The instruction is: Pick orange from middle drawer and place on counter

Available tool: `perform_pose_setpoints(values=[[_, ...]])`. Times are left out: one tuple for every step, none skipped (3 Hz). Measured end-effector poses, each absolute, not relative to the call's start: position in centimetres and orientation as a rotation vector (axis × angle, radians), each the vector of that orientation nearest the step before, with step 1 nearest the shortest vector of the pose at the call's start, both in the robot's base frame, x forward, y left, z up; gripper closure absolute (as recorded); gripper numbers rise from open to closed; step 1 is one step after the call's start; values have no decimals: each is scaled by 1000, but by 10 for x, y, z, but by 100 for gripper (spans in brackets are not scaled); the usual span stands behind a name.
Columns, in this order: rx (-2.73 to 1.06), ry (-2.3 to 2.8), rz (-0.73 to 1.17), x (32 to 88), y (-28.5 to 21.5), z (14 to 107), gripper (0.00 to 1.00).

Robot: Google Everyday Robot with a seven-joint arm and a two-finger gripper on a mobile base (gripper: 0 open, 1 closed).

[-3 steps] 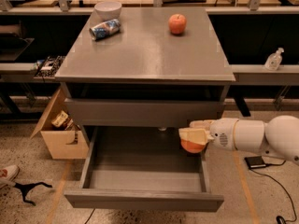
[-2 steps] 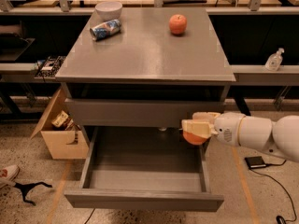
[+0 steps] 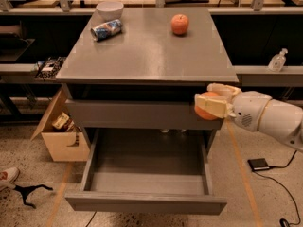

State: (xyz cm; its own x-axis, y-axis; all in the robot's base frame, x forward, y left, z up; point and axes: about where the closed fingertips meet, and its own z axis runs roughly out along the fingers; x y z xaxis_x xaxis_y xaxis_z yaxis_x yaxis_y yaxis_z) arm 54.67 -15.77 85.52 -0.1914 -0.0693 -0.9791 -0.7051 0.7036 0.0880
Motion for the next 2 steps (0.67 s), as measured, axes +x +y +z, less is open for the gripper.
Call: perform_pose_setpoints(values=[[-695, 1580, 577, 545, -154, 900, 100], [-704, 1574, 576, 550, -151, 904, 100]])
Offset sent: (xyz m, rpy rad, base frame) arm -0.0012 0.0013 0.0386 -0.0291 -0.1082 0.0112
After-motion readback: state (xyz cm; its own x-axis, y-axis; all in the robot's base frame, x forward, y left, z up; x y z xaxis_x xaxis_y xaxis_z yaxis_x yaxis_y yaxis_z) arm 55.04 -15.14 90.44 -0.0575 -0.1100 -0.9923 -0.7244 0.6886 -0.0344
